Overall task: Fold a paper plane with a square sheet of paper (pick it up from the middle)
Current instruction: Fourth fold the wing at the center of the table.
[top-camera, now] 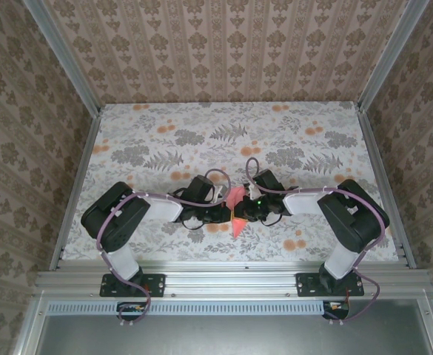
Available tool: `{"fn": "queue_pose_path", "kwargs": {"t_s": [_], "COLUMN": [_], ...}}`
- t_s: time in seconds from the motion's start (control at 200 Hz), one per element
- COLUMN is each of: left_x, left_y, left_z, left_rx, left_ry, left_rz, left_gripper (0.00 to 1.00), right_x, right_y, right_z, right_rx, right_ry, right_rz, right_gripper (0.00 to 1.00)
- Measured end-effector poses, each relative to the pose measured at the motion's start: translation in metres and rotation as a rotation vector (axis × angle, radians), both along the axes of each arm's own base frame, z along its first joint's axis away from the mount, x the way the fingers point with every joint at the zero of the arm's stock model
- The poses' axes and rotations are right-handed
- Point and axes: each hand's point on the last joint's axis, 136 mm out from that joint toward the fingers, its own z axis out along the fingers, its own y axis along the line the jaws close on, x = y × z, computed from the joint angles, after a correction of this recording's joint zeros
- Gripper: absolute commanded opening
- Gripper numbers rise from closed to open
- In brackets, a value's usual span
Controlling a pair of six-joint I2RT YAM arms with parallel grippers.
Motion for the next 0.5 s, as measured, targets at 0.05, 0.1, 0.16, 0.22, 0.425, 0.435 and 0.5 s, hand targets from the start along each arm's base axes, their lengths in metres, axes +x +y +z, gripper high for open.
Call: {"fn": "queue_pose_path", "kwargs": {"t_s": [0.05, 0.1, 0.16, 0.22, 0.425, 0.435, 0.5], "left_x": [0.0, 0.0, 0.0001, 0.0003, 0.0006, 0.0008, 0.0011], "left_y": [-0.0002, -0.0001, -0.0001, 0.0, 0.0008, 0.0008, 0.001], "left_z": [0.0002, 0.0002, 0.0003, 0.0003, 0.0007, 0.0008, 0.0013], "left_rx": [-0.003, -0.006, -0.008, -0.009, -0.022, -0.023, -0.024], "left_ry": [0.001, 0.0, 0.0, 0.0, 0.004, 0.004, 0.003], "left_rz": [0.0, 0.001, 0.002, 0.003, 0.009, 0.01, 0.012], "left_gripper": [0.0, 0.0, 0.0, 0.0, 0.0, 0.0, 0.01], "right_x": [0.0001, 0.0002, 0.0001, -0.0001, -0.0005, -0.0005, -0.0006], "right_y": [0.0, 0.0, -0.0001, -0.0002, -0.0004, -0.0005, -0.0005], "right_z": [-0.0003, -0.0004, -0.0009, -0.0014, -0.0022, -0.0023, -0.0023], "right_rx": [0.003, 0.003, 0.002, 0.001, 0.001, 0.001, 0.002], "right_ry": [0.0, 0.0, 0.001, 0.002, 0.001, 0.002, 0.001], "right_rz": [-0.004, -0.005, -0.005, -0.004, -0.004, -0.005, -0.004], "right_gripper": [0.17, 0.18, 0.19, 0.19, 0.21, 0.21, 0.22]}}
